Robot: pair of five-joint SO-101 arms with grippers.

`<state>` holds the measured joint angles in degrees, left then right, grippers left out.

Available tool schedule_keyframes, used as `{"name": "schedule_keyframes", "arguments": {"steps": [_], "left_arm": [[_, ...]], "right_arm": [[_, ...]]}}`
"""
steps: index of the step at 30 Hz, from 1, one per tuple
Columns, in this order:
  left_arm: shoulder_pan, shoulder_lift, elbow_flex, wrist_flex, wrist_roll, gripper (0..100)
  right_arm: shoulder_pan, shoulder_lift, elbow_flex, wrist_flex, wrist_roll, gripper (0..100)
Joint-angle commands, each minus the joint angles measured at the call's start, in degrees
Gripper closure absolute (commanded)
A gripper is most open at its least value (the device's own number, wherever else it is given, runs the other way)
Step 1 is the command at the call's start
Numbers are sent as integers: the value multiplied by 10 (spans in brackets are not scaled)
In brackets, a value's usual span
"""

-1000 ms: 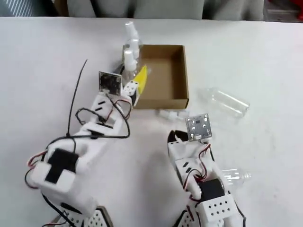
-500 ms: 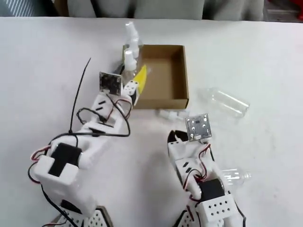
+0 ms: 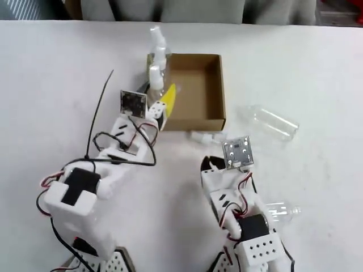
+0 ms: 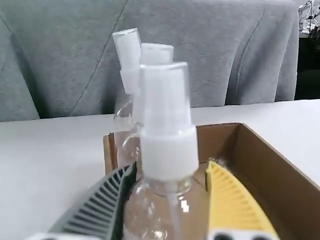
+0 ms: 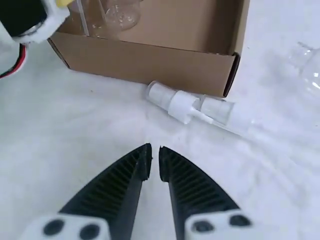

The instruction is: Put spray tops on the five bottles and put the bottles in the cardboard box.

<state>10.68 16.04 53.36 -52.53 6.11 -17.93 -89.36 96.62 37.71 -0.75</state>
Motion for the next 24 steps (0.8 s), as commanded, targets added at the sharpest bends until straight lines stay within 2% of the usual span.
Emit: {"name": "schedule_keyframes", "arguments": {"steps": [1,5,24], "left_arm": [[-8,-4,-5,4,-2,778],[-9,-4,-4,4,1,677],[-28,-6,-4,4,-1,667]], "right_arm": [[7,-4,5,-10,6,984],[7,-4,5,-10,6,984],[7,-4,5,-10,7,984]]}}
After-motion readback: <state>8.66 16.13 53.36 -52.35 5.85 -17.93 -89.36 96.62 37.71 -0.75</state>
